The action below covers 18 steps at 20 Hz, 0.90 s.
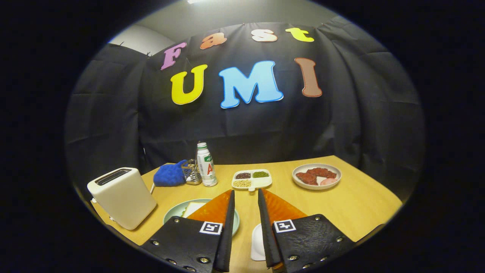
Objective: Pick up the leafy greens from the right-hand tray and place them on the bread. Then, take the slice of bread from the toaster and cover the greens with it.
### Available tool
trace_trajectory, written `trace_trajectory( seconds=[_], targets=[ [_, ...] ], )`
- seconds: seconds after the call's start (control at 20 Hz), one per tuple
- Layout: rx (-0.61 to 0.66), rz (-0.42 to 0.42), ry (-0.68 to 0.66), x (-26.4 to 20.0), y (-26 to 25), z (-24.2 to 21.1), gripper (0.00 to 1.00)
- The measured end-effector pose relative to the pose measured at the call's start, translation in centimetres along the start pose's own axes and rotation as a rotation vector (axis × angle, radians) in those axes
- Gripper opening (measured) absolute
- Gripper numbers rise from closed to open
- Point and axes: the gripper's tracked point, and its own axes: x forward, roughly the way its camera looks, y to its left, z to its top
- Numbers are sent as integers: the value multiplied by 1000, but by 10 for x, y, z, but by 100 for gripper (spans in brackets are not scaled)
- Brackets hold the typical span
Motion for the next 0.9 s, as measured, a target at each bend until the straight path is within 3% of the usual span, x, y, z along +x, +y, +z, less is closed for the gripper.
trace_trajectory(
  seconds=[0.2, 0.4, 0.65, 0.9],
  targets=[
    [-79, -64, -50, -14, -57, 11, 35],
    [-210, -56, -137, -17, -126, 14, 35],
    [-206, -91, -214, -21, -240, 16, 29],
    [-137, -51, -214, -17, -342, 3, 29]
  ],
)
